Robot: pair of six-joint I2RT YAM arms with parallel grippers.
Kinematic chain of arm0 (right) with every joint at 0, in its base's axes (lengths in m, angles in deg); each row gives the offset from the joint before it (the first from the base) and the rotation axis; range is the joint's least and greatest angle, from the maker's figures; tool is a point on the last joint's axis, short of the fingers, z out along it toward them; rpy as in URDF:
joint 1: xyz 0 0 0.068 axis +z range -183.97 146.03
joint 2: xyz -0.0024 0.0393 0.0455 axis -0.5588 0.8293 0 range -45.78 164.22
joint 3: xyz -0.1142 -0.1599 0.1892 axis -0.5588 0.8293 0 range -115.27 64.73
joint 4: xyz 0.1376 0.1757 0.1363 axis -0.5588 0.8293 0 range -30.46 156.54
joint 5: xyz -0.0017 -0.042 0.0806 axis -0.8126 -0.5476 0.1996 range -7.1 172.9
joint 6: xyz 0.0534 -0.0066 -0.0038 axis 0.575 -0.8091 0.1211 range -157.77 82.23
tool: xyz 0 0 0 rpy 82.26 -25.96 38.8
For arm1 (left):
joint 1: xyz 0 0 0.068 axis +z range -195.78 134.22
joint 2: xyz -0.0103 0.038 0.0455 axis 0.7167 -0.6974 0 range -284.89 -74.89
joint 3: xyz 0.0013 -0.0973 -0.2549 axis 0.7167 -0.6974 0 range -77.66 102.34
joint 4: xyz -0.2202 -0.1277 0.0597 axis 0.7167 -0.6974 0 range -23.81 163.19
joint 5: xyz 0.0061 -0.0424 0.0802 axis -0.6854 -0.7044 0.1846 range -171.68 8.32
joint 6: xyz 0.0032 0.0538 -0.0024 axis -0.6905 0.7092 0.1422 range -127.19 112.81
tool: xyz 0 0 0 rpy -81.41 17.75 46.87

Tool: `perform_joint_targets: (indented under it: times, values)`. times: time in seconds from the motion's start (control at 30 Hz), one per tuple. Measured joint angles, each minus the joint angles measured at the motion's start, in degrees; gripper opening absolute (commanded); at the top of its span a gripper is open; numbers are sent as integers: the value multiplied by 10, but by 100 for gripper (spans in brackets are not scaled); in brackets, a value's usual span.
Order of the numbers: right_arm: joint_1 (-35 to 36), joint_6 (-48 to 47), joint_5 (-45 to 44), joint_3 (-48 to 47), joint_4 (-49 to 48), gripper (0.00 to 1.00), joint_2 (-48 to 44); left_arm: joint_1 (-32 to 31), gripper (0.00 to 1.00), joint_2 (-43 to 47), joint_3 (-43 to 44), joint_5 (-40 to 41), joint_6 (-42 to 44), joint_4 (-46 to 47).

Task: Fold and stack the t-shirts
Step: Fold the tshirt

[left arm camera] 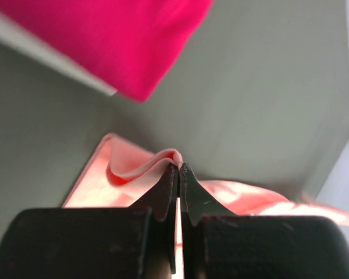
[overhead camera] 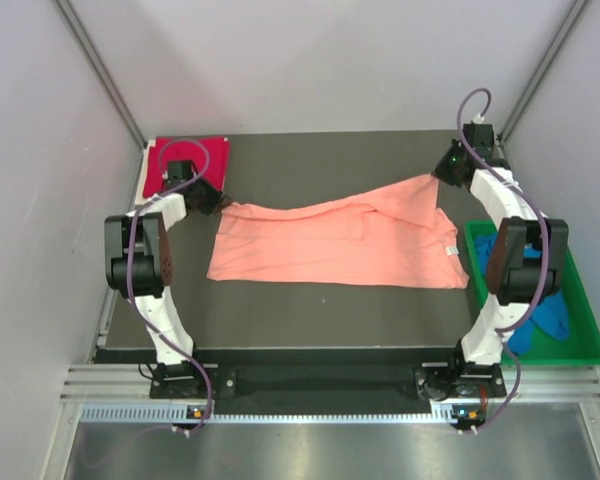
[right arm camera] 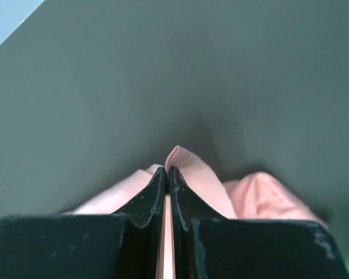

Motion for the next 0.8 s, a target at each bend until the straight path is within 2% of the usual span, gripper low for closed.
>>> perform_joint_targets:
  times: [0.33,0.8]
  values:
    - [0,-91,31,-31,-108,0,65,0,0,-37,27,-11,-19,107]
    - [0,-165,21,-47,-227,0,92,1,0,-106,108,-3,-19,158]
